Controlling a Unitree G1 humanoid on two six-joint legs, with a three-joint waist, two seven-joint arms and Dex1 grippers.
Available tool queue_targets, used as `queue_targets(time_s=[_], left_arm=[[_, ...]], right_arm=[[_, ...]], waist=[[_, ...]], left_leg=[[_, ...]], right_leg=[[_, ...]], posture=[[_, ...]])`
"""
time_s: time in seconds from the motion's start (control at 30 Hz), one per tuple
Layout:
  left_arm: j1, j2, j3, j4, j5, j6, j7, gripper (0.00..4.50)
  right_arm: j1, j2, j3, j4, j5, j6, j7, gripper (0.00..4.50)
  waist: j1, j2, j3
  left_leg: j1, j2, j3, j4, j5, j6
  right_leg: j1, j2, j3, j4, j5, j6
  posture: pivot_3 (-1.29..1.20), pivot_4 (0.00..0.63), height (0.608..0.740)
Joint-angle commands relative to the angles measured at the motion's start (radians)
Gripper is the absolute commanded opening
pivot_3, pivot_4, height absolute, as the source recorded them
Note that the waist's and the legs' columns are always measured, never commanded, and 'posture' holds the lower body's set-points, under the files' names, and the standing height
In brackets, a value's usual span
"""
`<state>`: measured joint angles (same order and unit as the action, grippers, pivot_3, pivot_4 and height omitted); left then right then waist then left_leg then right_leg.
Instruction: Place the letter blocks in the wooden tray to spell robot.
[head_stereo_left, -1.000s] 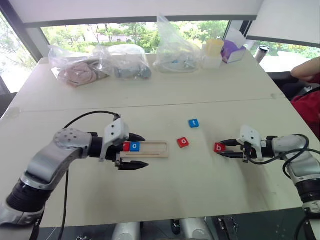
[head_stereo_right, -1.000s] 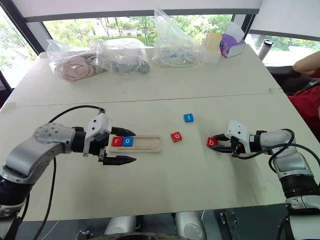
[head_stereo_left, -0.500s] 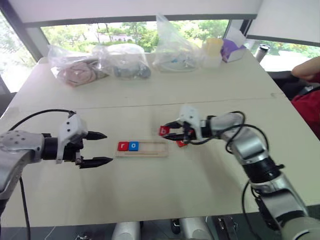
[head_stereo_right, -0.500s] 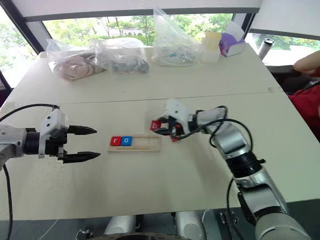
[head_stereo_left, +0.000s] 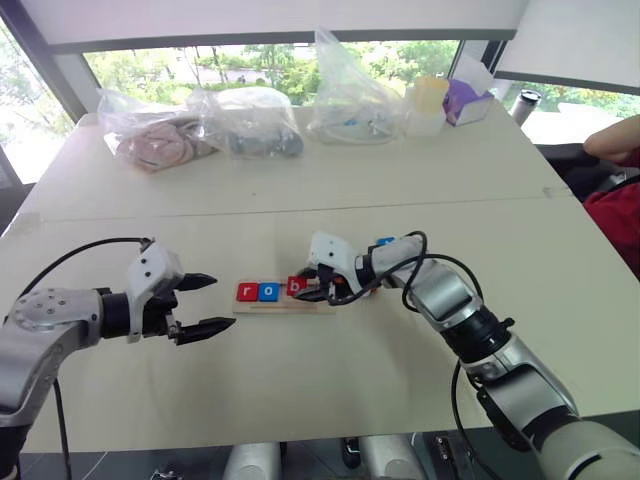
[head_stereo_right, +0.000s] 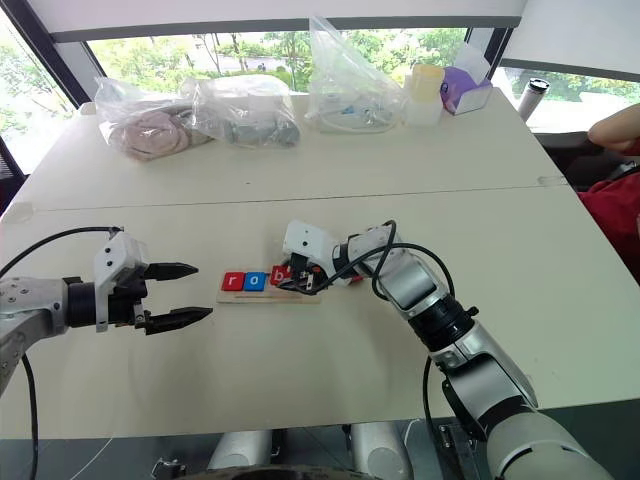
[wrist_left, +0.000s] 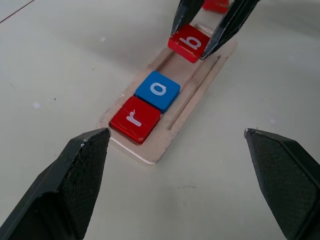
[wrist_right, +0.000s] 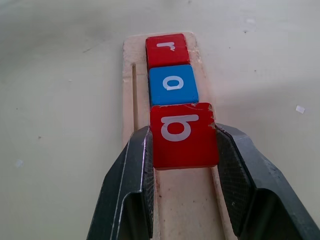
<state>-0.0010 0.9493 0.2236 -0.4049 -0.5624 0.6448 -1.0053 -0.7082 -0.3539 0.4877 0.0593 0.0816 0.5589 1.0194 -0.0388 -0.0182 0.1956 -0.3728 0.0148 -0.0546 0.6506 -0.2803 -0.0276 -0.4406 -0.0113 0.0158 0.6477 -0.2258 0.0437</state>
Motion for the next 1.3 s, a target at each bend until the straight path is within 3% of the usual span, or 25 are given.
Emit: queue_targets(time_s=[0.03, 0.63, 0.83, 0.87, 1.13, 1.3], left_arm=[[-0.004, -0.005, 0.026, -0.033, -0.014, 0.002, 0.017, 4.50], [-0.030, -0.008, -0.019, -0.038, -0.008, 0.000, 0.032, 4.50], [-0.036, -0.011, -0.027, -0.035, -0.006, -0.003, 0.040, 4.50], [-0.039, -0.012, -0.030, -0.032, -0.003, -0.004, 0.042, 4.50], [-0.071, -0.016, -0.048, -0.040, -0.019, 0.000, 0.039, 4.50], [-0.142, -0.064, -0.089, -0.122, -0.106, 0.068, 0.056, 4.50]], right_arm=[[-0.011, 0.025, 0.008, -0.012, -0.010, -0.015, -0.010, 1.15], [-0.025, 0.091, 0.024, 0.099, -0.056, -0.077, -0.012, 1.15], [-0.035, 0.110, 0.005, 0.124, -0.077, -0.099, -0.042, 4.27], [-0.045, 0.117, -0.015, 0.126, -0.071, -0.097, -0.055, 4.44], [-0.066, 0.081, -0.218, -0.018, 0.025, 0.050, -0.132, 4.44], [0.101, 0.003, -0.361, -0.348, 0.078, 0.348, -0.260, 4.44]], waist=[[-0.003, 0.000, 0.000], [-0.005, 0.000, 0.000], [-0.005, 0.000, 0.000], [-0.005, 0.000, 0.000], [-0.001, 0.000, 0.000], [0.018, -0.001, 0.000]], left_leg=[[0.000, 0.000, 0.000, 0.000, 0.000, 0.000], [0.000, 0.000, 0.000, 0.000, 0.000, 0.000], [0.000, 0.000, 0.000, 0.000, 0.000, 0.000], [0.000, 0.000, 0.000, 0.000, 0.000, 0.000], [0.000, 0.000, -0.001, 0.000, 0.000, 0.000], [-0.001, -0.001, -0.001, -0.001, 0.000, 0.000]], right_leg=[[0.000, 0.000, 0.000, 0.000, 0.000, 0.000], [0.000, 0.000, 0.000, 0.000, 0.000, 0.000], [0.000, 0.000, 0.000, 0.000, 0.000, 0.000], [0.000, 0.000, 0.000, 0.000, 0.000, 0.000], [0.000, 0.000, 0.000, 0.000, 0.001, 0.000], [0.000, -0.002, 0.000, -0.001, 0.000, 0.001]], posture=[[0.00, 0.150, 0.740], [0.00, 0.150, 0.740], [0.00, 0.150, 0.740], [0.00, 0.150, 0.740], [0.00, 0.150, 0.740], [0.00, 0.150, 0.740]])
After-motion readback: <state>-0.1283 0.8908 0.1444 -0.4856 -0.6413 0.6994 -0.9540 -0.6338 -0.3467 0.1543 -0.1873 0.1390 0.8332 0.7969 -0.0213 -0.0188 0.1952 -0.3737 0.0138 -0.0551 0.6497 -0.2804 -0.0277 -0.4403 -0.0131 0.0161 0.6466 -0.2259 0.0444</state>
